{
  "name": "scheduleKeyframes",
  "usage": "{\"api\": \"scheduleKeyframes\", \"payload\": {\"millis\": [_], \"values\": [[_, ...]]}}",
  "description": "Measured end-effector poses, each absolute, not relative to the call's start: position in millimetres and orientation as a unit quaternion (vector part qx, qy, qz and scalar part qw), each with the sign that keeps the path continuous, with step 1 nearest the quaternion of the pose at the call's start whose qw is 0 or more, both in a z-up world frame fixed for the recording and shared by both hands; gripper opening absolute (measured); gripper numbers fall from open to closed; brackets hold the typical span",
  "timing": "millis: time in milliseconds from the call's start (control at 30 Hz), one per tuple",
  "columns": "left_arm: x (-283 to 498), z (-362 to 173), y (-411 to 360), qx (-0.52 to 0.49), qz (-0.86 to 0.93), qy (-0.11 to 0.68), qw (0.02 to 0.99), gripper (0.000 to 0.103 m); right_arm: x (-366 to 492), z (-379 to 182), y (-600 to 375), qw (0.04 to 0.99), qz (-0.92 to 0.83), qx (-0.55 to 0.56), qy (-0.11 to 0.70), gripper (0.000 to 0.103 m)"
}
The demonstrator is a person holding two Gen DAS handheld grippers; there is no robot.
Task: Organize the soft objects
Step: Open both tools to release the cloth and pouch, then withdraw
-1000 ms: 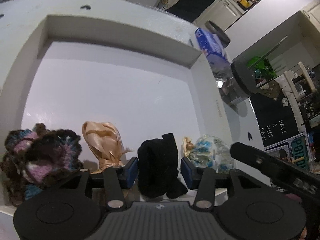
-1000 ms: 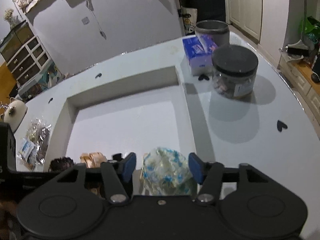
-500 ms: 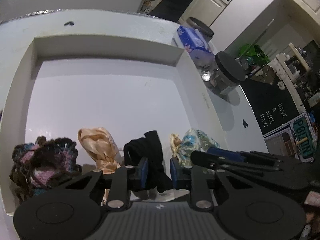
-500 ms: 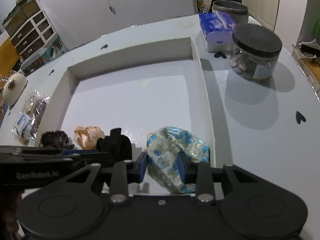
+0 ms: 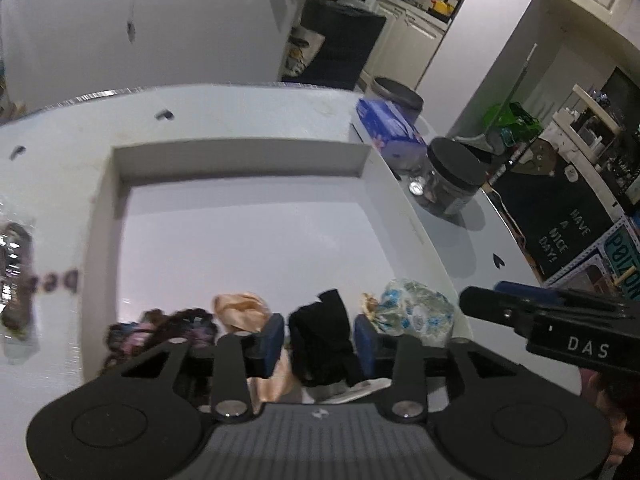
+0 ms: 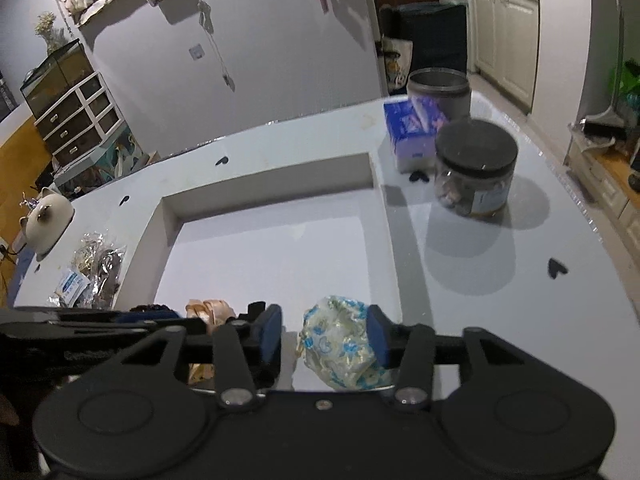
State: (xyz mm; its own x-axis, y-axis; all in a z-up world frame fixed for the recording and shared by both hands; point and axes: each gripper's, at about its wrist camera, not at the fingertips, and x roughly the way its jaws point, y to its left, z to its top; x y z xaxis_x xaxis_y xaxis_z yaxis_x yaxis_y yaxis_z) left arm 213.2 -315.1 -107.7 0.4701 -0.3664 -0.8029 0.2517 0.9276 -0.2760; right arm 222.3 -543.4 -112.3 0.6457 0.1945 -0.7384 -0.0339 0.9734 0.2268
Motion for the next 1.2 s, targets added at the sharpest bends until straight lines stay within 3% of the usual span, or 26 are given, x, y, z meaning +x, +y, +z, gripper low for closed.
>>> {"api": "scheduleKeyframes", "payload": {"millis": [200, 300, 567, 1200], "values": [[195.8, -90.7, -296.9, -0.05, -0.162, 0.454, 0.875, 0.087, 207.2, -105.1, -537.5, 0.91, 0.06, 0.082, 0.401, 0.072], [186.2, -83.2, -288.8, -0.044, -0.149, 0.438, 0.886, 0.1, 200.6, -102.2, -532.5, 0.915, 0.052, 0.071, 0.394, 0.084], [171.6, -72.7, -265.6, -0.047, -0.114, 0.419, 0.899, 0.103, 185.7, -96.5, -524.2, 0.928, 0.038, 0.057, 0.366, 0.103], [158.8, -61.8, -191.5, -0.047, -0.11, 0.4, 0.909, 0.103, 173.1, -90.5, -459.9, 0.932, 0.019, 0.061, 0.357, 0.103]]}}
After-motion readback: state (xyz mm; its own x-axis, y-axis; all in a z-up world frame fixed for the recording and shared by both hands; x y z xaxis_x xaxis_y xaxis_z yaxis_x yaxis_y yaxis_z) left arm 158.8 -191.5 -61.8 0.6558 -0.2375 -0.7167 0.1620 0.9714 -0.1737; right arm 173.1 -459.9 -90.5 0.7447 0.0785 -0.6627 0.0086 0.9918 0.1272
